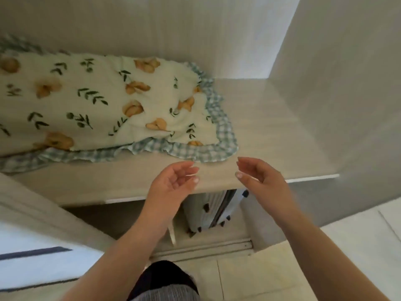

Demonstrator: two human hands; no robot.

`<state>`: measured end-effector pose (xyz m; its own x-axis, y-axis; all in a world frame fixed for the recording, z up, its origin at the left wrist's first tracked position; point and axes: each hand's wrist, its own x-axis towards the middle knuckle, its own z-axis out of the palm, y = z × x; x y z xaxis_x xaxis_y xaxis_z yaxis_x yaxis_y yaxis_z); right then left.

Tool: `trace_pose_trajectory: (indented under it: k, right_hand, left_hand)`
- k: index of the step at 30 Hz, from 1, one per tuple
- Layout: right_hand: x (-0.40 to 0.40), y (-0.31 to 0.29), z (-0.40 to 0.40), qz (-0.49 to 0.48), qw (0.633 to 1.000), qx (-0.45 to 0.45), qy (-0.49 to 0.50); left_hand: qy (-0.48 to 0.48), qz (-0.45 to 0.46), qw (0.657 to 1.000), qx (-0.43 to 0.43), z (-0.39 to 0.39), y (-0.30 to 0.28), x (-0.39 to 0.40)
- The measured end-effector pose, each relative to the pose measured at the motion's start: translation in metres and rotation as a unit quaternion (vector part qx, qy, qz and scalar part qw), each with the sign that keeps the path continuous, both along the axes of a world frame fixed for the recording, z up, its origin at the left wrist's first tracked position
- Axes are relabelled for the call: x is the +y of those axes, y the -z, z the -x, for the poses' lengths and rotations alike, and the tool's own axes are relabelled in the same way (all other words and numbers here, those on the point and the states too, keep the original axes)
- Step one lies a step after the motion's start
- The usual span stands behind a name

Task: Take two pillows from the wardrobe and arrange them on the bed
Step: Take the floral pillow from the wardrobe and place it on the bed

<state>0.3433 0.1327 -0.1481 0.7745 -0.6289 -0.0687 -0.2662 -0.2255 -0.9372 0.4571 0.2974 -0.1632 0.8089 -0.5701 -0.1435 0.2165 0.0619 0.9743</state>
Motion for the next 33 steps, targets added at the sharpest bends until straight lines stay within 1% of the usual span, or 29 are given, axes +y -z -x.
trace_pose_trajectory:
  k: [4,7,11,13,15,17,19,21,24,27,29,31,33]
  right_hand:
    - [-0.031,-0.019,-0.063,0.031,0.996,-0.015,-0.082]
    - [-0.046,-0.034,-0.114,0.064,0.990,-0.029,-0.125]
    - [-0.057,-0.053,-0.181,0.086,0.976,-0.048,-0.192]
    - [-0.059,-0.063,-0.221,0.093,0.967,-0.050,-0.234]
    - [-0.059,-0.072,-0.264,0.123,0.953,-0.057,-0.269]
    - [-0.057,-0.081,-0.309,0.161,0.935,-0.061,-0.312]
    - [-0.051,-0.091,-0.355,0.190,0.916,-0.059,-0.348]
    - [-0.045,-0.095,-0.401,0.220,0.902,-0.055,-0.366]
    - [-0.033,-0.088,-0.454,0.250,0.882,-0.014,-0.400]
    - [-0.028,-0.076,-0.494,0.288,0.861,0.044,-0.417]
    - [-0.028,-0.072,-0.516,0.308,0.851,0.062,-0.420]
    - [-0.027,-0.066,-0.535,0.304,0.846,0.082,-0.431]
    - [-0.023,-0.057,-0.547,0.302,0.830,0.112,-0.456]
  left_hand:
    - [-0.129,0.018,0.991,-0.028,-0.034,-0.012,-0.008]
    - [-0.194,0.025,0.979,-0.047,-0.059,-0.015,-0.011]
    - [-0.301,0.023,0.951,-0.060,-0.093,-0.016,-0.015]
    - [-0.362,0.023,0.931,-0.049,-0.108,-0.018,-0.016]
    - [-0.421,0.009,0.906,-0.036,-0.126,-0.020,-0.017]
    - [-0.460,-0.002,0.888,-0.013,-0.147,-0.019,-0.017]
    - [-0.493,0.011,0.870,0.025,-0.170,-0.016,-0.018]
    - [-0.532,0.023,0.845,0.053,-0.192,-0.012,-0.018]
    - [-0.563,0.061,0.818,0.099,-0.218,-0.004,-0.022]
    - [-0.582,0.074,0.799,0.131,-0.239,0.004,-0.028]
    - [-0.606,0.048,0.783,0.131,-0.252,0.008,-0.031]
    - [-0.630,0.011,0.768,0.120,-0.261,0.009,-0.036]
    - [-0.644,-0.011,0.755,0.120,-0.269,0.012,-0.046]
